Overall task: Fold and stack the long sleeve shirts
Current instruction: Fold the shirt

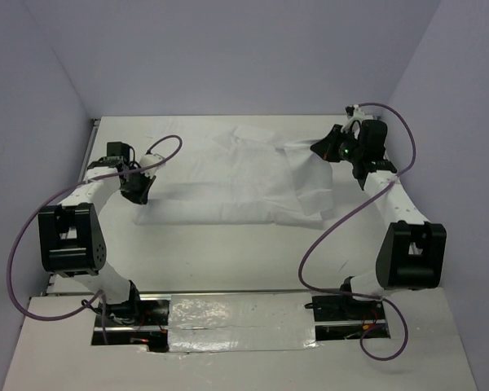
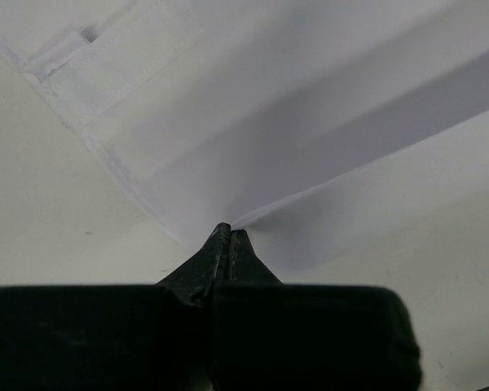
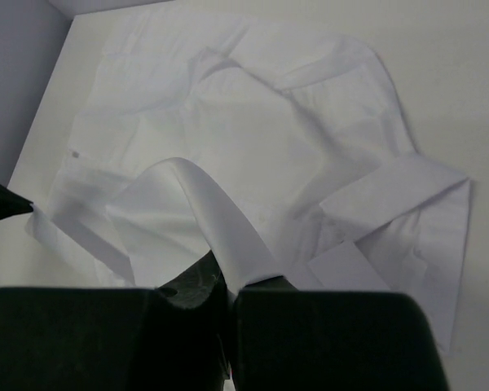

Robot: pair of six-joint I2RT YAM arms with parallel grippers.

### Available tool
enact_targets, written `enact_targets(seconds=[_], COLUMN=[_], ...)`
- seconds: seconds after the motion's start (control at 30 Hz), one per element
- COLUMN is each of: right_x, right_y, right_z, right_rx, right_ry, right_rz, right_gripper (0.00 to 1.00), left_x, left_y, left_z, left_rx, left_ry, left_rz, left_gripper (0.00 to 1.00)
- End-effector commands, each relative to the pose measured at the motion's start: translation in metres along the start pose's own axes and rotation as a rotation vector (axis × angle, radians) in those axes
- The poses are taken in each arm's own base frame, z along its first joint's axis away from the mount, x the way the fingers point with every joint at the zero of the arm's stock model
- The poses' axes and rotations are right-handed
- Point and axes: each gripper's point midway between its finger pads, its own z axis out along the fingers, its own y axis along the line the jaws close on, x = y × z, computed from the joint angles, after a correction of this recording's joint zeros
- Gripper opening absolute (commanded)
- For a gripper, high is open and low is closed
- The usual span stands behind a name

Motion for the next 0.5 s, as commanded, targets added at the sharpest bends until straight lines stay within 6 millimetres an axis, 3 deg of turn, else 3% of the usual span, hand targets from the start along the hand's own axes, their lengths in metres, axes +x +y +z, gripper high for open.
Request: enact_targets(seconds=[0.0, 0.13, 0.3, 0.47], right_x=[-0.045, -0.058, -0.046, -0.047], right_y=[0.003, 0.001, 0.0, -0.009], right_z=[0.008, 0.02, 0.042, 0.067], right_rx=[0.006, -0.002, -0.038, -0.018], right_ry=[-0.083, -0.092, -0.037, -0.01], right_rz=[-0.079, -0.08, -0.076, -0.064], right_gripper=[0.0, 0.0, 0.0, 0.0], left_x=[-0.018, -0.02, -0.017, -0.021], left_y=[0.012, 0.012, 0.014, 0.023], left_z=[0.002, 0.008, 0.015, 0.02], left_rx=[-0.022, -0.009, -0.012, -0.049], left_ry=[-0.048, -0.051, -0.047, -0.05], left_rz=[-0.048, -0.073, -0.09, -0.107], left_gripper=[0.0, 0.0, 0.0, 0.0])
